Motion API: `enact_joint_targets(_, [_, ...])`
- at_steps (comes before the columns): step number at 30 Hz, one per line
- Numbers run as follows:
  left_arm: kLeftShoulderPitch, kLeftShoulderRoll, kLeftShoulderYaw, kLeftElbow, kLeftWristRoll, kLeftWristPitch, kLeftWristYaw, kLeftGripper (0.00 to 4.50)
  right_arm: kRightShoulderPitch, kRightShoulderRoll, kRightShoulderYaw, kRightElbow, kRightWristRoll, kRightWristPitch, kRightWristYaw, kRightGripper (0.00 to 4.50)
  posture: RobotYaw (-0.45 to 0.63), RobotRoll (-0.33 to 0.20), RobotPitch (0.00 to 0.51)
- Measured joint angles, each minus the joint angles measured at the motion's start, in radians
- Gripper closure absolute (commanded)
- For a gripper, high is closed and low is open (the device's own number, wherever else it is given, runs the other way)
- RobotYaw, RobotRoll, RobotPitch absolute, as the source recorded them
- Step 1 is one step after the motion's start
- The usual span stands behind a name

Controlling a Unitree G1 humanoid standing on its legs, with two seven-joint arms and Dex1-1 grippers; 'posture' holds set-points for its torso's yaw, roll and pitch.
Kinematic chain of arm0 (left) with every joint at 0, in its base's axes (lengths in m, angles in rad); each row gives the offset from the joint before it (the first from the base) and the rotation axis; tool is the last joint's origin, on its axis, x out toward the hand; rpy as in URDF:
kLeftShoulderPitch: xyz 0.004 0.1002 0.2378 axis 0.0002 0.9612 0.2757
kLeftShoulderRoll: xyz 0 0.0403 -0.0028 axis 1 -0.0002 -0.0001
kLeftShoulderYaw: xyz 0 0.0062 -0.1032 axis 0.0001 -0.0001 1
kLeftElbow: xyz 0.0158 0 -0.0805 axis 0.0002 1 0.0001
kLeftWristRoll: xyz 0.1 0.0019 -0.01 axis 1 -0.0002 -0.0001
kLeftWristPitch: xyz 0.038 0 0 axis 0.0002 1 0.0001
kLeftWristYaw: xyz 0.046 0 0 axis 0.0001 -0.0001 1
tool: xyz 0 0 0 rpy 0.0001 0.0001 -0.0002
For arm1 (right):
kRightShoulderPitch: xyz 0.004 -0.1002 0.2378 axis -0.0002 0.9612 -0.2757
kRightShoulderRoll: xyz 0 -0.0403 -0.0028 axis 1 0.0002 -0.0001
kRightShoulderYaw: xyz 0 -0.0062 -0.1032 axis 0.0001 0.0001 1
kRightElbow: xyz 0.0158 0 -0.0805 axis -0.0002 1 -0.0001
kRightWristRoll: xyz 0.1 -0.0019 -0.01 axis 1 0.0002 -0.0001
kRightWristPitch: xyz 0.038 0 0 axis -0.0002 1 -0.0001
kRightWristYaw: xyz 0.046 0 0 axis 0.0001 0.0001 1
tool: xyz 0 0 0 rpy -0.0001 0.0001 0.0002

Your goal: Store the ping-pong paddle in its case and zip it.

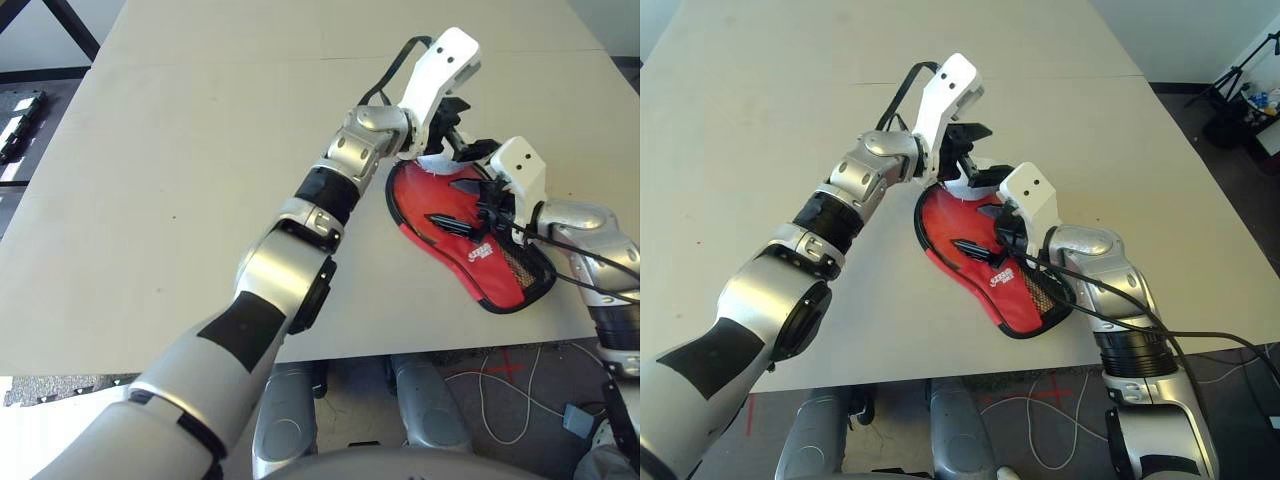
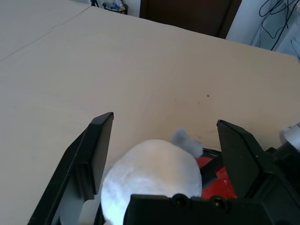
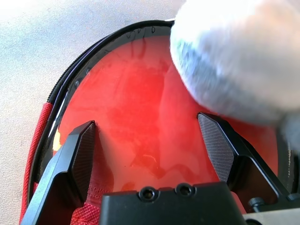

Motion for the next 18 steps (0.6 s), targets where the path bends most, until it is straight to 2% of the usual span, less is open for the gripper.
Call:
enact_joint_targets(3, [0.0,0.056,0.001,-0.077,-0.006,0.04,-0.01,0.02,0.001,0.0,0.001,0.0,0.0,0.0,0.0,0.0,-0.13,0.0,0.276])
enact_joint_targets(7, [0.035,0.183,-0.006,-0.25,-0.008,0.097,-0.053,0.02,0.002,0.003,0.004,-0.001,0.0,0.0,0.0,0.0,-0.13,0.0,0.28])
enact_joint_targets(10, [0.112,0.258,-0.01,-0.384,-0.009,0.15,-0.075,0.02,0.003,0.002,0.003,0.0,0.0,0.0,0.0,0.0,-0.12,0.0,0.283])
enact_joint_targets(12, [0.206,0.304,-0.03,-0.522,-0.022,0.211,-0.103,0.02,0.0,0.004,0.003,0.002,0.0,0.0,0.0,0.0,-0.12,0.0,0.285])
enact_joint_targets(18, [0.404,0.364,-0.075,-0.791,-0.064,0.358,-0.122,0.02,-0.002,0.001,0.001,0.015,0.0,0.0,0.0,0.0,-0.11,0.0,0.287])
